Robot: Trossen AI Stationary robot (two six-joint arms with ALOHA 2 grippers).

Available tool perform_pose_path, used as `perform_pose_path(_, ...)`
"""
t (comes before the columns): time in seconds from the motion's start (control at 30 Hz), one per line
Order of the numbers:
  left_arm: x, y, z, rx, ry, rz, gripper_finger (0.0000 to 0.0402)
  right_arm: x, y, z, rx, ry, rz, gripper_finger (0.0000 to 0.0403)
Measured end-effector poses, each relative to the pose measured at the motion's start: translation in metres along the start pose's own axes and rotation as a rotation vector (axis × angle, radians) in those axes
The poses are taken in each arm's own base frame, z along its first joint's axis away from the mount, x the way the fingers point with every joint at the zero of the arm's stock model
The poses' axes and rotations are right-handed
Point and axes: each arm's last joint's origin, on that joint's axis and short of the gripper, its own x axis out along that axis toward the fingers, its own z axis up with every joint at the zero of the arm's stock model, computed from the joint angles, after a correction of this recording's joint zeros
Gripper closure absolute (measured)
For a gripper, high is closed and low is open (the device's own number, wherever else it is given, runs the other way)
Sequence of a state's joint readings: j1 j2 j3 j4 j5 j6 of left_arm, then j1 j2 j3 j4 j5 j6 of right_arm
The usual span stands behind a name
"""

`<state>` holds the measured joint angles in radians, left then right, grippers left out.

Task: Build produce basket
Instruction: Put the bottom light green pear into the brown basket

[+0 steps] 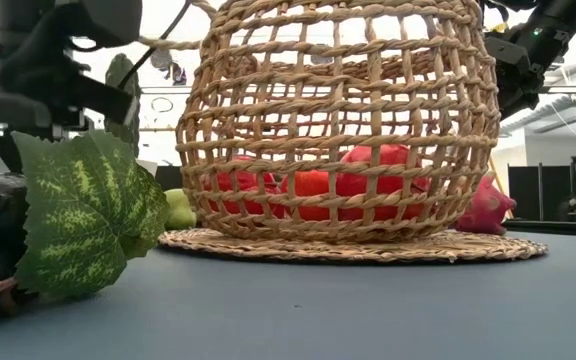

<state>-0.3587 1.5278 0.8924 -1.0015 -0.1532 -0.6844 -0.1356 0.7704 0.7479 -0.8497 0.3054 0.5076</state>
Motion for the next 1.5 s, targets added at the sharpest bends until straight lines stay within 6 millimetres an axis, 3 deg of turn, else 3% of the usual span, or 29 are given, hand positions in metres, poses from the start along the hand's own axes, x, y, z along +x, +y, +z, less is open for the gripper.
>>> perform_pose_path(0.2,-0.002,0.000,-0.001,-0.002,-0.013,-0.010,0.0377,0.000,0.000,0.000,-0.002,0.000,-0.001,0.0300)
perform_pose_path(0.47,-0.003,-0.003,-0.005,-0.001,0.031,-0.047,0.0276,0.000,0.001,0.000,-0.015,0.011,0.018,0.0300)
perform_pose_path(0.7,-0.009,-0.002,-0.014,0.000,0.226,-0.130,0.0214,0.000,0.001,0.000,-0.013,0.006,0.023,0.0300)
perform_pose_path(1.5,-0.007,0.016,0.005,0.153,0.102,-0.018,0.0206,0.000,0.002,0.002,-0.048,-0.015,0.033,0.0300)
